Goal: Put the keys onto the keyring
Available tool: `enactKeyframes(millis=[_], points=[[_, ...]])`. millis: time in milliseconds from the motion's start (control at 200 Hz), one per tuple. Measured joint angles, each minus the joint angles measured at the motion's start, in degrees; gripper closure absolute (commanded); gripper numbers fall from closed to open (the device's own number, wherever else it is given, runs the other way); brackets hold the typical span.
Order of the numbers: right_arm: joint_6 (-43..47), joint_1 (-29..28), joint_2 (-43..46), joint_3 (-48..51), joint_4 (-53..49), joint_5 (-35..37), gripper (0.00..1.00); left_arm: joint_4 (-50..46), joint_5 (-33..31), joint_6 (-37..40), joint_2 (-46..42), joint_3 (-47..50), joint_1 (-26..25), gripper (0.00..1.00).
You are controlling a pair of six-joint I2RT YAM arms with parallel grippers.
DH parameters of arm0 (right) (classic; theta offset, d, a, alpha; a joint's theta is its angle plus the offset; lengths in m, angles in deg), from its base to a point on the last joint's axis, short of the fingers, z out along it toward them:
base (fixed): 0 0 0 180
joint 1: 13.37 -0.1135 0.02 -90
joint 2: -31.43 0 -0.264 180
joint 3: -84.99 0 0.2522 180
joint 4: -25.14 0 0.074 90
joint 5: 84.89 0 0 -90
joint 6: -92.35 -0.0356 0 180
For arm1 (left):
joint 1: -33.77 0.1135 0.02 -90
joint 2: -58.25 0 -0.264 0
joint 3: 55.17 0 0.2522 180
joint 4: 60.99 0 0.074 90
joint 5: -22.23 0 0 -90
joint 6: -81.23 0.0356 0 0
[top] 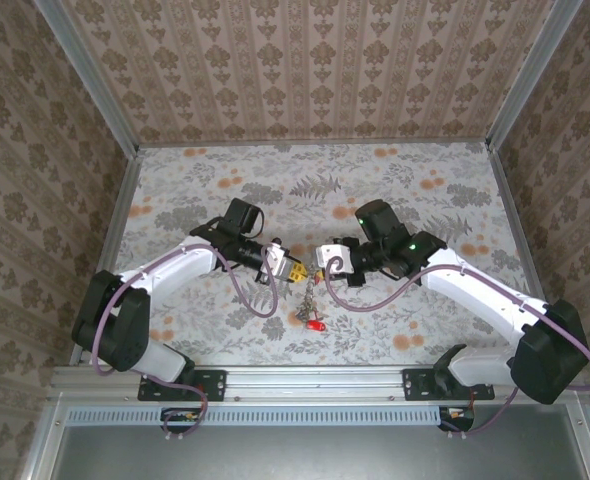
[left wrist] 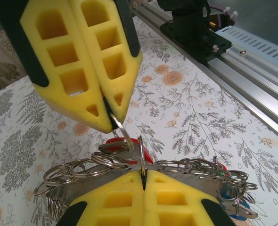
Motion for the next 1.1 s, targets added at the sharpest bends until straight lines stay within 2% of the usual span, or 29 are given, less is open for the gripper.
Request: enactKeyframes(millis=[640, 1100], points=[[4.04, -1.29, -0.39, -0.59, -1.75, -0.46, 1.0, 0.04, -0.61, 0.0, 0.13, 0.0, -0.61, 1.0], [3.87, -1.75, -3.39, -3.02, -5.44, -2.8, 1.0, 8.76, -5.25, -3.61, -2.34, 4.39, -0.7, 1.0]])
